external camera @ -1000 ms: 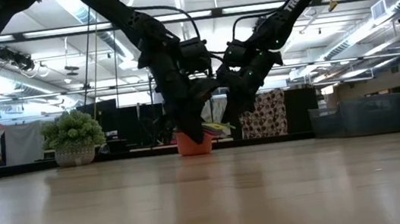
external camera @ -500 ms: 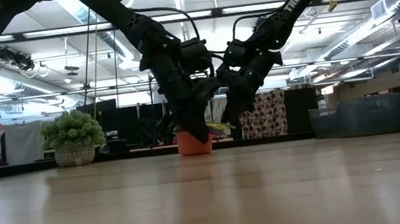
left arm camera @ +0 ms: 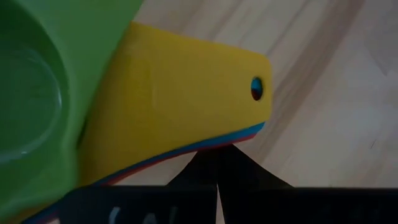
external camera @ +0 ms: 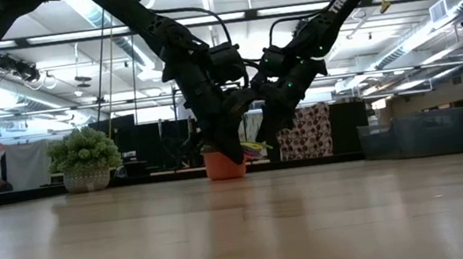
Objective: Nest measuring cups in basket
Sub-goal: Stack the green measuring cup on top of the yellow measuring cup
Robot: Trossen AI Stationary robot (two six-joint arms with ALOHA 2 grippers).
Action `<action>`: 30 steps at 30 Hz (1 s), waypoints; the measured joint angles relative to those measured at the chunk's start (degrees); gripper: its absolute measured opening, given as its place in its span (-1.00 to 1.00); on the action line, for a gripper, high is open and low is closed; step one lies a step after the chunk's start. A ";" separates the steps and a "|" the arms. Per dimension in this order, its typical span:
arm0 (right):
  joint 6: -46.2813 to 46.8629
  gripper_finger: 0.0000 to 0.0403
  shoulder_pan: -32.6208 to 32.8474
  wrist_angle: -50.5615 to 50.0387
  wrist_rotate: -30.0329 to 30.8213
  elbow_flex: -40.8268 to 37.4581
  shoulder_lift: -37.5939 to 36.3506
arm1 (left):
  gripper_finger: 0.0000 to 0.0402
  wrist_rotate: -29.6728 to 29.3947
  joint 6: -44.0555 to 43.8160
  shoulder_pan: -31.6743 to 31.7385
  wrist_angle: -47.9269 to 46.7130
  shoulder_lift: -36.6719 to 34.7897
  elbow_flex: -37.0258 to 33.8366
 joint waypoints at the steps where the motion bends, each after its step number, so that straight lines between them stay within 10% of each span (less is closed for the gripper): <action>1: -0.15 -0.99 0.00 -0.02 0.00 0.00 0.00 | -1.00 0.00 0.00 0.00 0.01 0.00 0.00; 30: -0.32 -0.99 1.88 -1.40 -2.37 0.00 0.00 | -1.00 -1.07 0.04 1.62 1.38 0.00 0.00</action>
